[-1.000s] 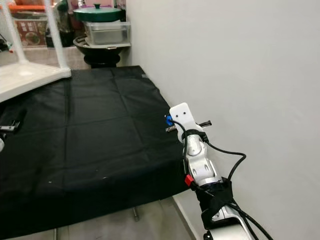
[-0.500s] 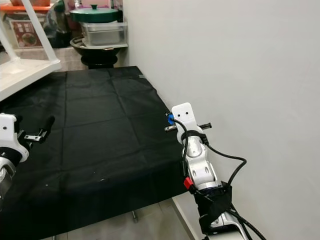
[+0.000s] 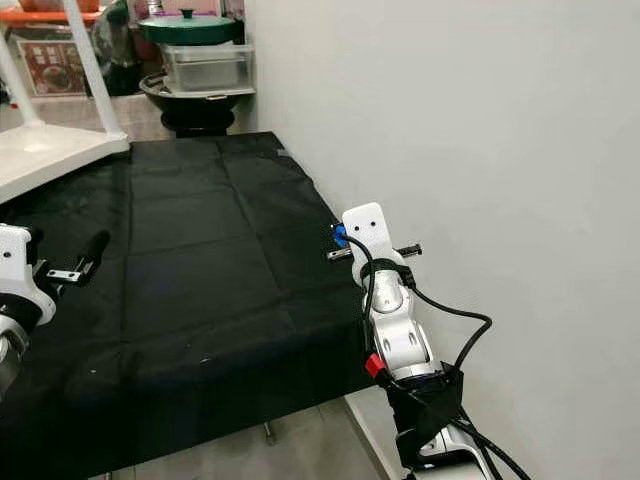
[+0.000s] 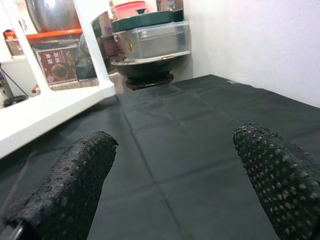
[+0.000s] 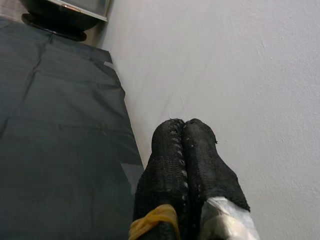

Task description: Building children table

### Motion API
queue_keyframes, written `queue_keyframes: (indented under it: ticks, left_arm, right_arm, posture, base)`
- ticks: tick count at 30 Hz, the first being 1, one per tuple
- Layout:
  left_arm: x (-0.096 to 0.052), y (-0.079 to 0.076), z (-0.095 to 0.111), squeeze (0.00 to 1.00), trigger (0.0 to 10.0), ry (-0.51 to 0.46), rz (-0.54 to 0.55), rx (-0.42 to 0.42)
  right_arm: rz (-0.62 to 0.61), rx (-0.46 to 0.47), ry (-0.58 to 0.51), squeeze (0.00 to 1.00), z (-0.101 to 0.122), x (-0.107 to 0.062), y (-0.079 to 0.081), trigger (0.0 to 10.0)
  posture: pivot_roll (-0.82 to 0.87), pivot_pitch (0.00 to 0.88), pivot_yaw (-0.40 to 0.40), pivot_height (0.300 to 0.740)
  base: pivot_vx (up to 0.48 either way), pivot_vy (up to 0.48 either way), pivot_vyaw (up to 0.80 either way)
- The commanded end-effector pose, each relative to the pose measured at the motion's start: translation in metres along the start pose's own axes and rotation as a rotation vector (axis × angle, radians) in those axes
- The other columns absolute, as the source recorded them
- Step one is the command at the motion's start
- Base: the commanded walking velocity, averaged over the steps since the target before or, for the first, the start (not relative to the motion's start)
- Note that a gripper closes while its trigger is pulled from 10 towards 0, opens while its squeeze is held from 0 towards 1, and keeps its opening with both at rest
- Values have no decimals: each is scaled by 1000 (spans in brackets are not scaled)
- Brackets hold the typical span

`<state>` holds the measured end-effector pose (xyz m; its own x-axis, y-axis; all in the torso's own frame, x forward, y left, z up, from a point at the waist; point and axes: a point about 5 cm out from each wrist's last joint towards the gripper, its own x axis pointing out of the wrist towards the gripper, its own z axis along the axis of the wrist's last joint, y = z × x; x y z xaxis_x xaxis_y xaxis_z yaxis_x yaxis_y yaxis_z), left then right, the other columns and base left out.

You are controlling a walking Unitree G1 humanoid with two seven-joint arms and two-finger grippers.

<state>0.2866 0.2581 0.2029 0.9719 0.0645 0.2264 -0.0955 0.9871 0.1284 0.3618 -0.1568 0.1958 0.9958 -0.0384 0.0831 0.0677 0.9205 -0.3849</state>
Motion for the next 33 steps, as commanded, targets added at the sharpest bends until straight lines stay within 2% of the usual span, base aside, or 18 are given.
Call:
queue_keyframes:
  ticks: [1,10,17,25,26,27,33]
  left_arm:
    - [-2,-5,-1,0,10000,8,-16,-3]
    - [-9,-21,-5,0,10000,34,-76,-8]
    - [-13,-28,-9,0,10000,42,-94,2]
    - [-21,-40,-12,0,10000,56,-124,-22]
    - [-22,-43,-12,0,10000,58,-131,-22]
    - [-24,-45,-13,0,10000,61,-136,-25]
    - [-26,-51,-14,0,10000,65,-149,-28]
  right_arm:
    - [-2,12,21,0,-4,-3,-2,10000]
    - [-2,37,24,0,-6,-9,0,10000]
    - [-1,52,28,0,-8,-11,2,10000]
    - [-2,73,36,0,-8,-14,6,10000]
    - [-4,111,24,153,-7,-16,6,10000]
    - [-9,136,11,1000,-6,-18,5,10000]
    - [19,172,-30,1000,-2,-21,5,10000]
  posture:
    - [79,0,-46,740]
    - [78,0,-43,740]
    - [80,0,-46,740]
    - [83,0,-49,740]
    - [84,0,-50,740]
    - [85,0,-49,740]
    - [86,0,-48,740]
  base:
    - [0,0,0]
    - [0,0,0]
    - [0,0,0]
    - [0,0,0]
    - [0,0,0]
    - [0,0,0]
    - [0,0,0]
